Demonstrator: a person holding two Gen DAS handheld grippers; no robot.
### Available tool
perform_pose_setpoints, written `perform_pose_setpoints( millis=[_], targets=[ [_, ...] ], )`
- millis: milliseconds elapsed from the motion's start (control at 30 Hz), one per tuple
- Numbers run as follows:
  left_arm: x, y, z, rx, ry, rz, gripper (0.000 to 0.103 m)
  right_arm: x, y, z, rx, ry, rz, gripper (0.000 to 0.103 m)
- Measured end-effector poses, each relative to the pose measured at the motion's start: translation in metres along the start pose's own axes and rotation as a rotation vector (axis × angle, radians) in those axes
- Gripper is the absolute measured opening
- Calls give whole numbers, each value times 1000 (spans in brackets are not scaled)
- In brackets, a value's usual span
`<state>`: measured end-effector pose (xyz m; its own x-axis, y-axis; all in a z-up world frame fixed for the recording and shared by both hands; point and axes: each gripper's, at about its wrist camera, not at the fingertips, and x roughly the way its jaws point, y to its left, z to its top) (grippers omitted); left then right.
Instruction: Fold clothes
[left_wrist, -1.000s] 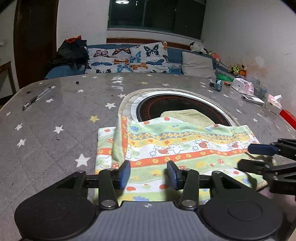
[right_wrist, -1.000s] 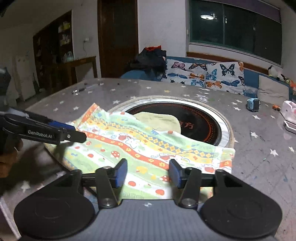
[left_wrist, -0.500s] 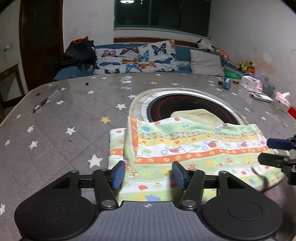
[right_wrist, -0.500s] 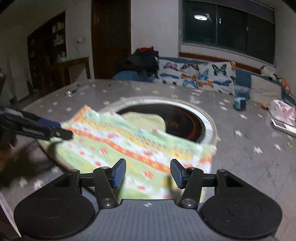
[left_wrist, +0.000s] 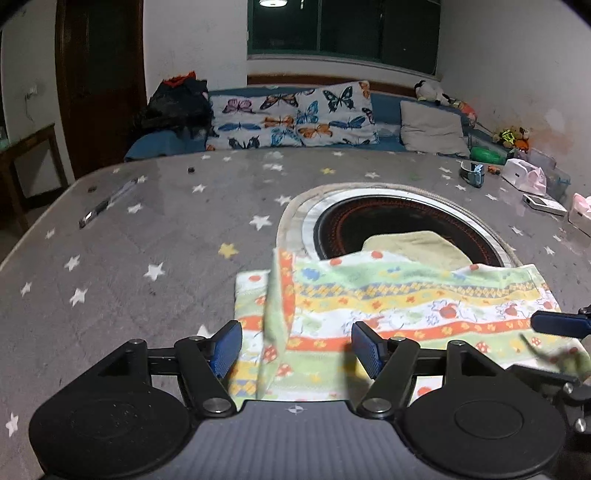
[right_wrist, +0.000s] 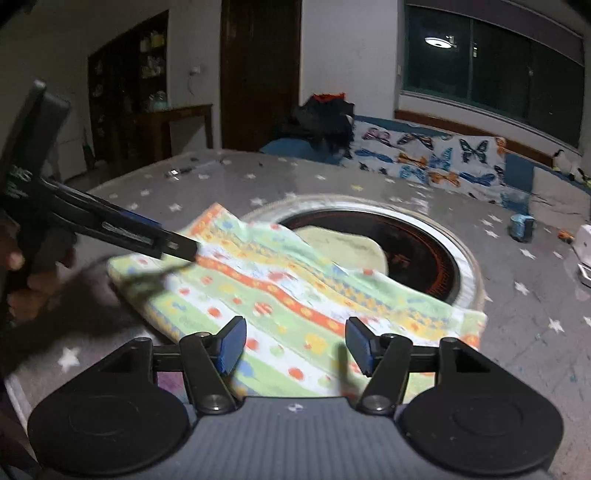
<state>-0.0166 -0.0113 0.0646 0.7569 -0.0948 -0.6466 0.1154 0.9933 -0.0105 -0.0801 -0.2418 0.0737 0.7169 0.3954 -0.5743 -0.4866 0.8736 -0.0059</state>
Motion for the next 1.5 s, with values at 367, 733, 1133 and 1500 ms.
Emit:
perform_pose_setpoints(
  millis=[367, 733, 1133, 1500],
  targets=[
    [3, 21, 0, -51, 25, 17, 69, 7, 1, 4, 32, 40, 40, 61],
    [3, 13, 3, -48, 24, 18, 68, 12, 8, 8, 39, 32, 21, 61],
    [3, 24, 2, -66, 32, 32, 69, 23, 14, 9, 66, 58, 20, 63],
    [-2, 21, 3, -58, 31, 29, 69, 23, 19, 10, 56, 68, 2, 68]
  ],
)
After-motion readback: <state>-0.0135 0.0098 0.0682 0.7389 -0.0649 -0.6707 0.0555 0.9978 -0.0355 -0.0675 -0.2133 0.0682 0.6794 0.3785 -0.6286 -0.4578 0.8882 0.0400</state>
